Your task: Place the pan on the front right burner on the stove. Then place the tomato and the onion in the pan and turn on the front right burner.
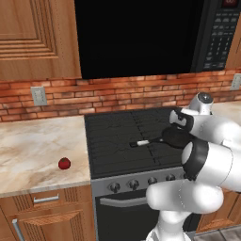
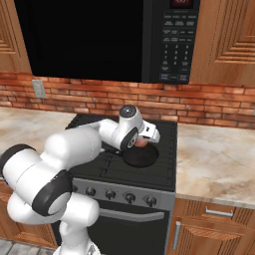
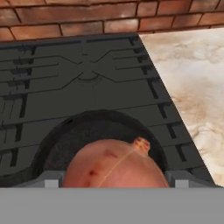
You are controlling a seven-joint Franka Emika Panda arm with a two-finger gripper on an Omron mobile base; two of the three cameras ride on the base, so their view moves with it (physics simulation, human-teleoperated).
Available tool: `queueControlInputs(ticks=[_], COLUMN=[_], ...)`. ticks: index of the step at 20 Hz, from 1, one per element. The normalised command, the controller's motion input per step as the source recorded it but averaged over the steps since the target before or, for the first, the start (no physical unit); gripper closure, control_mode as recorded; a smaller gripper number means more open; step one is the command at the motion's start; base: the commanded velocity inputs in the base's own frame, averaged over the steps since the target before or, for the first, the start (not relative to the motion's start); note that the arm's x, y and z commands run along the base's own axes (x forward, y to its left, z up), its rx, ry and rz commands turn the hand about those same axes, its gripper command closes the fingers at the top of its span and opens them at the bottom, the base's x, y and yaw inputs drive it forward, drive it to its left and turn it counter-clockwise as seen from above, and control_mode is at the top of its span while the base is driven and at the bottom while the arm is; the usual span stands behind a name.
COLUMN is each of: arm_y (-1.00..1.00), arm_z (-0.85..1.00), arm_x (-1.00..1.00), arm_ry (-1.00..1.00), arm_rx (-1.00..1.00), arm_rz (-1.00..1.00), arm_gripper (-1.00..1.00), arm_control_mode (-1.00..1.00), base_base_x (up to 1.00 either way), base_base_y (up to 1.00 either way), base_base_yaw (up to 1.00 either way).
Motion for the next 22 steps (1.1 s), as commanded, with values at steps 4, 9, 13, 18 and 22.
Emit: queueControlInputs(ticks=[4, 9, 13, 18, 22], arm_y=[-0.22, -0.25, -0.18, -0.01, 0.0], arm_z=[-0.04, -0.11, -0.17, -0.19, -0.18], arm_x=[0.0, 0.0, 0.0, 0.0, 0.0], arm_ry=[0.0, 0.01, 0.02, 0.01, 0.02], arm_rx=[0.0, 0.0, 0.0, 0.0, 0.0], arm_rz=[0.0, 0.0, 0.0, 0.0, 0.0], arm_gripper=[1.0, 1.0, 1.0, 1.0, 1.0], arm_control_mode=[-1.0, -1.0, -1.0, -1.0, -1.0], base_base_x=[0.0, 0.0, 0.0, 0.0, 0.0], base_base_y=[0.0, 0.0, 0.0, 0.0, 0.0], base_base_yaw=[0.0, 0.0, 0.0, 0.0, 0.0])
